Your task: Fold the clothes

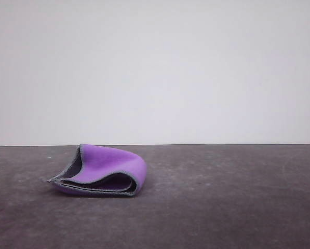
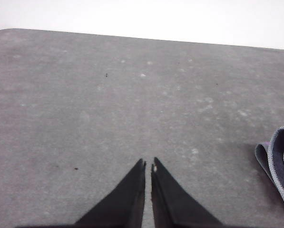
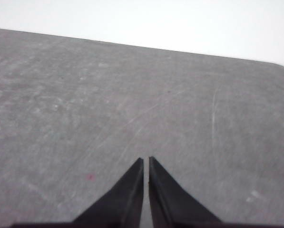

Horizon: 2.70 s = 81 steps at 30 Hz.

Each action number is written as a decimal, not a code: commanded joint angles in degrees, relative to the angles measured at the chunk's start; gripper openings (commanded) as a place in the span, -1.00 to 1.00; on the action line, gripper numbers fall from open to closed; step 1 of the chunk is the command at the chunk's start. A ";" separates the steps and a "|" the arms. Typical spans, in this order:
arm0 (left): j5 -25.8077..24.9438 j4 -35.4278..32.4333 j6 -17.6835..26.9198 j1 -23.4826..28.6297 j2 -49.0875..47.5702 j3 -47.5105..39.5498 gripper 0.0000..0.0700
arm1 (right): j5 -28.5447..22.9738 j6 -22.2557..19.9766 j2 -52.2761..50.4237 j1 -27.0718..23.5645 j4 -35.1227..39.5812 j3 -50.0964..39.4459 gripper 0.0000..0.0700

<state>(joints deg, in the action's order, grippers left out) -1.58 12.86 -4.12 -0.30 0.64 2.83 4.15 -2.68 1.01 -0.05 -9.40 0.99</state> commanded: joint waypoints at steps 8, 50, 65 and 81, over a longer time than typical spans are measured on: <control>0.13 0.42 -0.28 -0.11 -0.02 -1.05 -0.93 | -4.38 4.82 -0.80 0.64 -1.00 -0.33 -0.96; 0.13 0.42 -0.28 -0.11 -0.02 -1.05 -0.93 | -4.21 4.19 -0.80 0.96 0.66 -0.33 -0.96; 0.13 0.42 -0.28 -0.11 -0.02 -1.05 -0.93 | -4.20 4.19 -0.80 0.96 0.66 -0.33 -0.96; 0.13 0.42 -0.28 -0.11 -0.02 -1.05 -0.93 | -4.21 4.19 -0.80 0.96 0.66 -0.33 -0.96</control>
<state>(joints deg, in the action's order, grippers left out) -1.56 12.84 -4.12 -0.30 0.64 2.81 0.15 0.91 0.30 0.95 -9.54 0.93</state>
